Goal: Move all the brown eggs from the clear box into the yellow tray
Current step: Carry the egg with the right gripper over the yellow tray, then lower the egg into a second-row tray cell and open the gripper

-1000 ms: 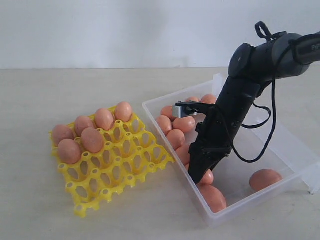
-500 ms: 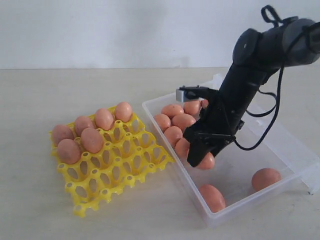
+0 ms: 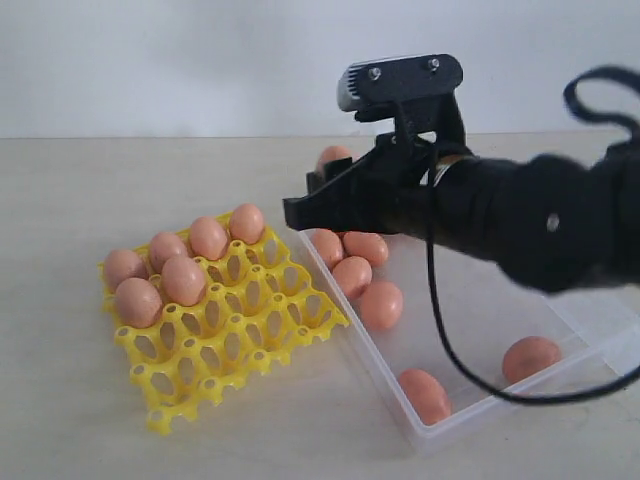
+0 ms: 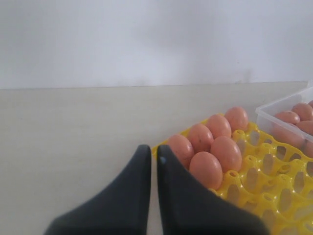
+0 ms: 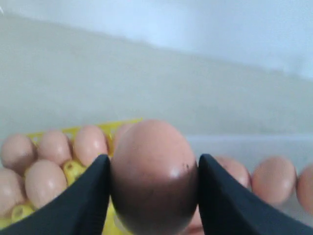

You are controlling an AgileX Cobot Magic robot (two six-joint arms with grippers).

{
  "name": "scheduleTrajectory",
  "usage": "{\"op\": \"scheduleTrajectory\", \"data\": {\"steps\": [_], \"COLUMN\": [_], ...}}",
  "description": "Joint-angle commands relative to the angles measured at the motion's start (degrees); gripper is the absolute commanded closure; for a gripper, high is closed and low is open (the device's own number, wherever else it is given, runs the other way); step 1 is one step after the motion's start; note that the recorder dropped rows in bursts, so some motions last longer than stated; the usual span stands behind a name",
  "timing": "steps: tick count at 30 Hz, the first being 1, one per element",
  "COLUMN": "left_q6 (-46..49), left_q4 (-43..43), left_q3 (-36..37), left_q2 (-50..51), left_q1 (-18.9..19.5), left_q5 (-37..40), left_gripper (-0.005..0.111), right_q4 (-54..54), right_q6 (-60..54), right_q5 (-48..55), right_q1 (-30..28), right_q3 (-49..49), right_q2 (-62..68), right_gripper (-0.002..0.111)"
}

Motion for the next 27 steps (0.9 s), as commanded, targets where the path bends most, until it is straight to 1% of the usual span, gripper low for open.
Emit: {"op": "scheduleTrajectory", "data": {"steps": [1, 2, 4, 6, 8, 10, 12, 14, 15, 18, 23, 26, 27], "left_q6": [-0.1, -0.1, -0.1, -0.1, -0.1, -0.1, -0.1, -0.1, -0.1, -0.1, -0.1, -0.1, -0.1], "left_q4": [-0.06, -0.06, -0.06, -0.06, -0.06, -0.06, -0.06, -0.06, -0.06, -0.06, -0.06, -0.06, -0.06], "left_q3": [0.15, 0.15, 0.15, 0.15, 0.15, 0.15, 0.15, 0.15, 0.15, 0.15, 0.15, 0.15, 0.15], "left_q2": [-0.2, -0.2, -0.2, -0.2, -0.2, -0.2, -0.2, -0.2, -0.2, -0.2, -0.2, -0.2, -0.2], "left_q1": [0.12, 0.12, 0.12, 0.12, 0.12, 0.12, 0.12, 0.12, 0.12, 0.12, 0.12, 0.12, 0.12], "left_q5": [-0.4, -0.4, -0.4, -0.4, -0.4, -0.4, -0.4, -0.4, -0.4, -0.4, -0.4, -0.4, -0.4], "left_gripper": [0.103, 0.103, 0.103, 0.103, 0.103, 0.103, 0.103, 0.103, 0.103, 0.103, 0.103, 0.103, 0.103], "right_q4": [-6.43, -9.11, -14.48, -16.3, -20.99, -34.33, -47.85, -58.46, -61.71, -63.2, -64.53, -70.77, -71.4], "right_q6": [1.69, 2.76, 9.83, 21.09, 32.18, 45.93, 58.02, 67.46, 70.29, 72.23, 71.83, 71.71, 71.28], "right_q5": [-20.14, -21.84, -21.82, -20.2, -17.28, -14.74, -14.63, -14.74, -14.85, -14.44, -7.8, -7.22, -7.22], "right_q1": [5.55, 5.64, 5.64, 5.64, 5.09, 3.87, 2.67, 1.22, 0.57, -1.37, -2.69, -2.69, -2.69], "right_q3": [0.46, -0.56, -4.37, -8.68, -12.39, -16.09, -18.73, -21.06, -21.84, -22.21, -22.21, -22.21, -22.21], "right_q2": [5.35, 6.99, 11.09, 14.67, 18.26, 21.21, 23.26, 24.7, 25.39, 26.49, 27.13, 27.13, 27.13], "right_gripper": [0.109, 0.109, 0.109, 0.109, 0.109, 0.109, 0.109, 0.109, 0.109, 0.109, 0.109, 0.109, 0.109]}}
